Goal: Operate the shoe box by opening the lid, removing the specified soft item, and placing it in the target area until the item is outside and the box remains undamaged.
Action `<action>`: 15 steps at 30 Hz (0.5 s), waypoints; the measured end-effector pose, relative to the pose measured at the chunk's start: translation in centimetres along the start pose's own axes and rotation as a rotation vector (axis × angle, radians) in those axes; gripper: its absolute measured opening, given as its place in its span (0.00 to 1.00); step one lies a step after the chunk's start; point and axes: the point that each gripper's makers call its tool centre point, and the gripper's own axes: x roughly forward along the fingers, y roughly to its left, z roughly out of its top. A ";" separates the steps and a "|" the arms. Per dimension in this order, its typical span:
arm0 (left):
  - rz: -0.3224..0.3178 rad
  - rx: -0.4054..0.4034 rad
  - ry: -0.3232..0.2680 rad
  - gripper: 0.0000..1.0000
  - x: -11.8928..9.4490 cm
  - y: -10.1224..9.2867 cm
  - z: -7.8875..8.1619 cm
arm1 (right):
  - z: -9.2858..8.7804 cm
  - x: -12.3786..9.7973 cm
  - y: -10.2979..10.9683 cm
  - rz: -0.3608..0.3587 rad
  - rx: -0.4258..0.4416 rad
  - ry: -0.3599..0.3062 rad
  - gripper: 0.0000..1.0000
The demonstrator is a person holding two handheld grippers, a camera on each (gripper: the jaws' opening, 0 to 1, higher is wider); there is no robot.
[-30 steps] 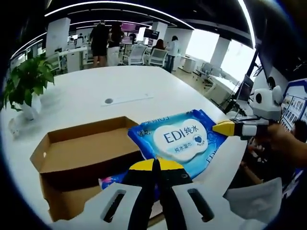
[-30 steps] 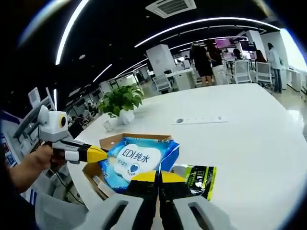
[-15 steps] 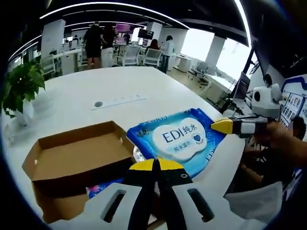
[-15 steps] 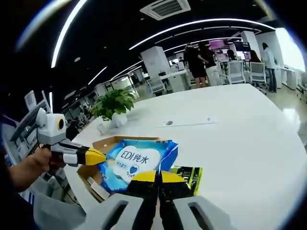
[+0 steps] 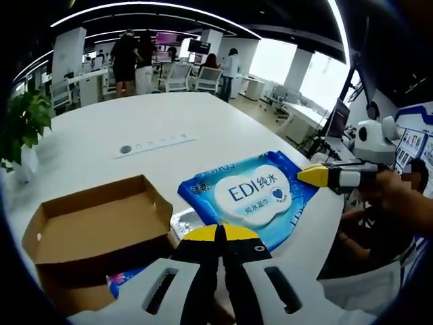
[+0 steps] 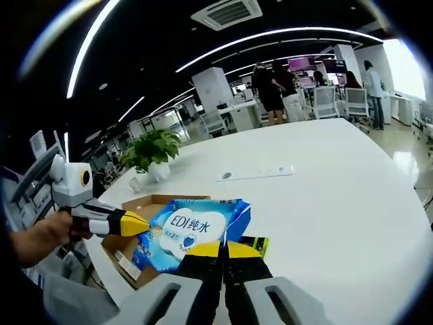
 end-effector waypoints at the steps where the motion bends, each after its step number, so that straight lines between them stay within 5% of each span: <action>1: -0.003 0.002 0.000 0.00 0.2 -0.1 0.0 | 0.0 0.0 -0.2 -0.004 0.000 0.001 0.00; 15: -0.001 0.016 0.035 0.00 3.1 0.0 -1.5 | -1.4 1.5 -2.6 -0.014 0.000 0.020 0.00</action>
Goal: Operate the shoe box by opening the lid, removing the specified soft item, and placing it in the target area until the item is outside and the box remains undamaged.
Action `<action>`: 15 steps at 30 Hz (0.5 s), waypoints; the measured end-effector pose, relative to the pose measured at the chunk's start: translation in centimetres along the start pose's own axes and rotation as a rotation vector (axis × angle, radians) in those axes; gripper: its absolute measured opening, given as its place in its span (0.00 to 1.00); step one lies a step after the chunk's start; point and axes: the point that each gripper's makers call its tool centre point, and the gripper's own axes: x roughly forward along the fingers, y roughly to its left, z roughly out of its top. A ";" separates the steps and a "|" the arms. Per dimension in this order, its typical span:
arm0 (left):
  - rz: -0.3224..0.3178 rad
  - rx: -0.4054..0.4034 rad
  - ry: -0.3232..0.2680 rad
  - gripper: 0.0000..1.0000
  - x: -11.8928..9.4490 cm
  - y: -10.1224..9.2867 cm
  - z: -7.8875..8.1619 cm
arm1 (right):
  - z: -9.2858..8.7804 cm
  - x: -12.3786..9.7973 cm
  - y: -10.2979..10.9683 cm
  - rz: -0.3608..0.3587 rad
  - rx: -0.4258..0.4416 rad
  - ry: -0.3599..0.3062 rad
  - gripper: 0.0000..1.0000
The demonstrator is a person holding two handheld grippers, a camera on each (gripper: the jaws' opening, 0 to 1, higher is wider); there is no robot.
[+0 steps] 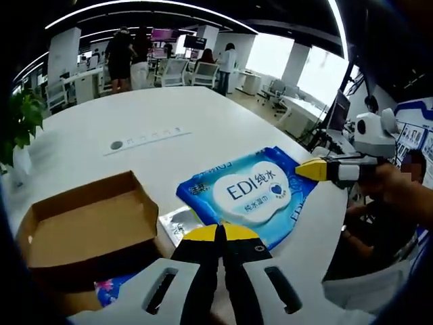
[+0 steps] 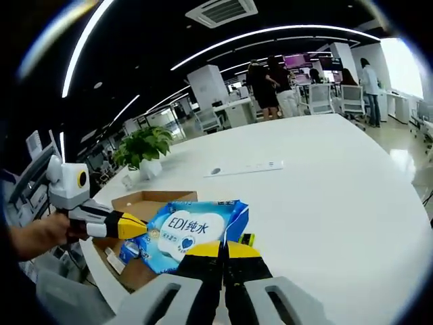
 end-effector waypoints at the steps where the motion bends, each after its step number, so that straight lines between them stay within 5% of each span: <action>1: 0.003 0.001 0.004 0.00 0.2 0.1 -0.1 | -0.1 0.2 -0.1 0.001 -0.002 0.002 0.00; 15: 0.051 0.004 0.049 0.00 1.7 1.7 -2.1 | -2.0 3.0 -0.8 0.028 -0.021 0.036 0.00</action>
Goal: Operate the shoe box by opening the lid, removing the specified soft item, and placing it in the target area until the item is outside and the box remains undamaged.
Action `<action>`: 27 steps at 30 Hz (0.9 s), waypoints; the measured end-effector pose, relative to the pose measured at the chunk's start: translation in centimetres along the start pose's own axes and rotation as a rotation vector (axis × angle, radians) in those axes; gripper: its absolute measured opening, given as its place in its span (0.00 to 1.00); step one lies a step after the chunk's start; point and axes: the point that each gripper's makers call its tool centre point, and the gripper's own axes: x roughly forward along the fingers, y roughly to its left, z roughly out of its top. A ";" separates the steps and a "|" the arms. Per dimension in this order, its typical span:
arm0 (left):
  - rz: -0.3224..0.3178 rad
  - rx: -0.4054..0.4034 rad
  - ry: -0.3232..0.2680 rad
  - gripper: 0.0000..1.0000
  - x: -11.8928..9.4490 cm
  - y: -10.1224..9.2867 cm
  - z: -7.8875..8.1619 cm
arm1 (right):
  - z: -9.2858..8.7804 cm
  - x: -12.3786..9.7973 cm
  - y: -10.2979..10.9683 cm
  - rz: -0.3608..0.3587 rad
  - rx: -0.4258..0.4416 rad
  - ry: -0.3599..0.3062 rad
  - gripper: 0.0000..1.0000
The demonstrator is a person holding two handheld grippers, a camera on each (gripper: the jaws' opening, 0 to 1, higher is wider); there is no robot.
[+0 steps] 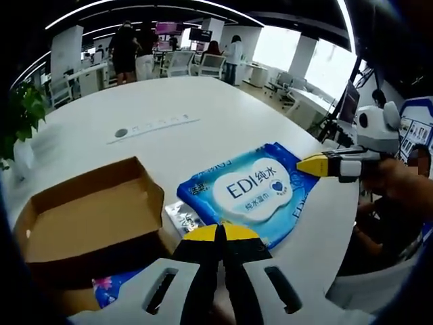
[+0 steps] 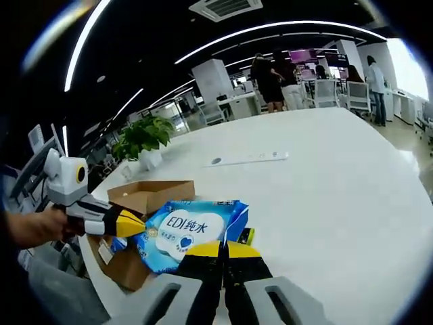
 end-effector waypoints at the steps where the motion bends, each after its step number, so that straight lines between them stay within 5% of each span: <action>1: 0.005 0.002 0.003 0.00 0.1 0.1 -0.1 | -0.1 0.1 -0.1 0.002 0.000 0.001 0.00; 27: 0.102 0.149 0.063 0.00 1.7 1.6 -1.2 | -2.7 3.8 -1.3 0.005 -0.044 0.051 0.00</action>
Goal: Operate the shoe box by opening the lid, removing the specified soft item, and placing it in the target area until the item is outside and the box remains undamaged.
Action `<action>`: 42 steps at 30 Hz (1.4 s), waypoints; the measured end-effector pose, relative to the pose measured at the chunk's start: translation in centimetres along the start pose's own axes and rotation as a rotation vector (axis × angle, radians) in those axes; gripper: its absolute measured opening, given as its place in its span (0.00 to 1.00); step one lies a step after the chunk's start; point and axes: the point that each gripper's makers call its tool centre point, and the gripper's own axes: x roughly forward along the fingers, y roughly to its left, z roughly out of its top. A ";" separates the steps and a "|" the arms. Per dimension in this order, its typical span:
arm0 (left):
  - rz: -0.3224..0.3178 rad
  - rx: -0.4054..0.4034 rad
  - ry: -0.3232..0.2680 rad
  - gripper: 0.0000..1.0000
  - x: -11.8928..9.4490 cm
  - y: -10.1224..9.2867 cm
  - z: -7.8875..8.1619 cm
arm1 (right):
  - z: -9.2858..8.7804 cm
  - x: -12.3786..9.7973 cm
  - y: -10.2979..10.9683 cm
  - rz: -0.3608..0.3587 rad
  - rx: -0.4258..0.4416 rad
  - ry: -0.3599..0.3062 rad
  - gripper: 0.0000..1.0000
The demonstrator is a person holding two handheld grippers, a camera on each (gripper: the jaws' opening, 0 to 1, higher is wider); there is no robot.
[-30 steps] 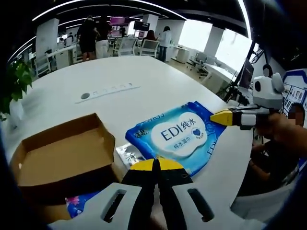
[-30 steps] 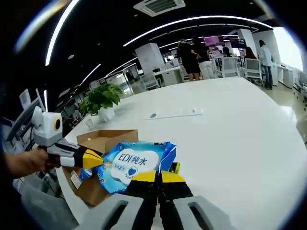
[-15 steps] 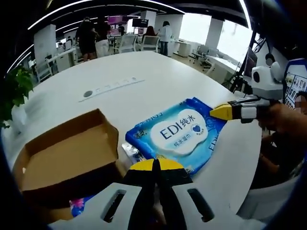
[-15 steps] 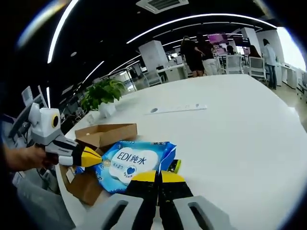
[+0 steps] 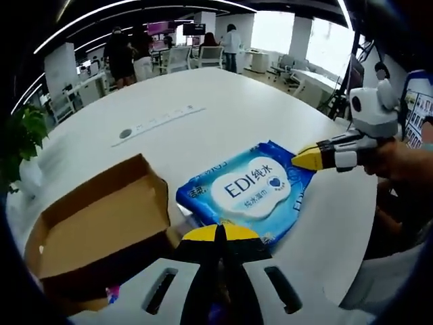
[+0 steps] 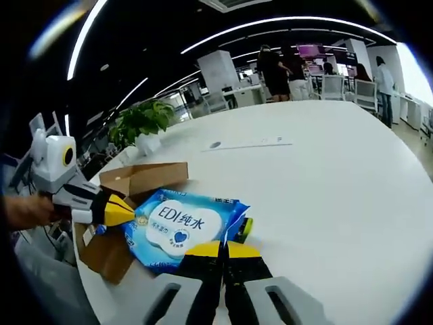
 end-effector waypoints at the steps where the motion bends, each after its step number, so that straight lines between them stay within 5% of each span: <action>1: 0.007 0.020 0.008 0.00 0.2 0.0 0.0 | 0.0 0.1 -0.1 -0.003 -0.006 0.000 0.00; 20: 0.082 0.459 0.122 0.00 2.0 0.0 -1.7 | -1.5 1.5 -0.2 -0.017 -0.089 0.019 0.00; 28: 0.077 0.517 0.138 0.00 2.4 -0.2 -2.1 | -1.5 1.5 -0.7 -0.027 -0.065 0.000 0.00; 42: 0.023 0.410 0.143 0.02 2.1 -0.3 -2.0 | -1.9 1.2 -1.0 -0.044 -0.055 0.010 0.00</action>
